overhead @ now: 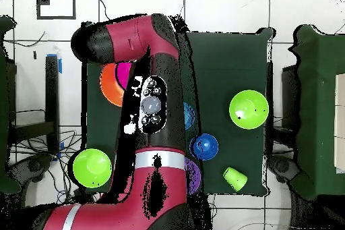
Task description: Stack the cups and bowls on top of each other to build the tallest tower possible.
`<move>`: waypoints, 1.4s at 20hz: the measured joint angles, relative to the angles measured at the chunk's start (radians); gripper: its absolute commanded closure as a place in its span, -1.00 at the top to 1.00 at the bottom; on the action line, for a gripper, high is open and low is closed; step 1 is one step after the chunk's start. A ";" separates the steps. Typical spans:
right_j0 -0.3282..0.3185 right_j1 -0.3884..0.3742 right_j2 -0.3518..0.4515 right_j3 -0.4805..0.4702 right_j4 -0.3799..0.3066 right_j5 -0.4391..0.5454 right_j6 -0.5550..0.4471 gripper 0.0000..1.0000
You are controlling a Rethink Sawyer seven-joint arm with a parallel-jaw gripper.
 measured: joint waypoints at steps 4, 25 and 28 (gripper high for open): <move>0.002 0.010 -0.002 -0.001 0.024 0.027 0.000 -1.00; 0.055 0.236 -0.047 -0.249 0.068 0.144 0.000 -1.00; 0.059 0.292 -0.066 -0.345 0.091 0.208 0.000 -1.00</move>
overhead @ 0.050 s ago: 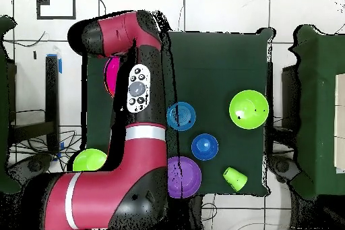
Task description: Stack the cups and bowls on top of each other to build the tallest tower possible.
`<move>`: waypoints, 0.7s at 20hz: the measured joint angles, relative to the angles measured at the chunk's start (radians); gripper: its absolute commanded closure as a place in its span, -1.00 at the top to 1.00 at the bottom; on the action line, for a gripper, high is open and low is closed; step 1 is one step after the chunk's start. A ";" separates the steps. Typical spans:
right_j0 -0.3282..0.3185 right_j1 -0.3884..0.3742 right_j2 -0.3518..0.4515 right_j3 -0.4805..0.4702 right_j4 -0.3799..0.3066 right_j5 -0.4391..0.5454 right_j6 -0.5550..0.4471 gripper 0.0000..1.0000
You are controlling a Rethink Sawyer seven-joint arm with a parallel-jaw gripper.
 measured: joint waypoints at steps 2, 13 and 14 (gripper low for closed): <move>0.001 0.022 -0.008 -0.039 0.008 0.028 0.000 1.00; 0.009 0.117 -0.068 -0.152 0.016 0.143 0.000 1.00; 0.010 0.131 -0.077 -0.167 0.016 0.155 0.000 1.00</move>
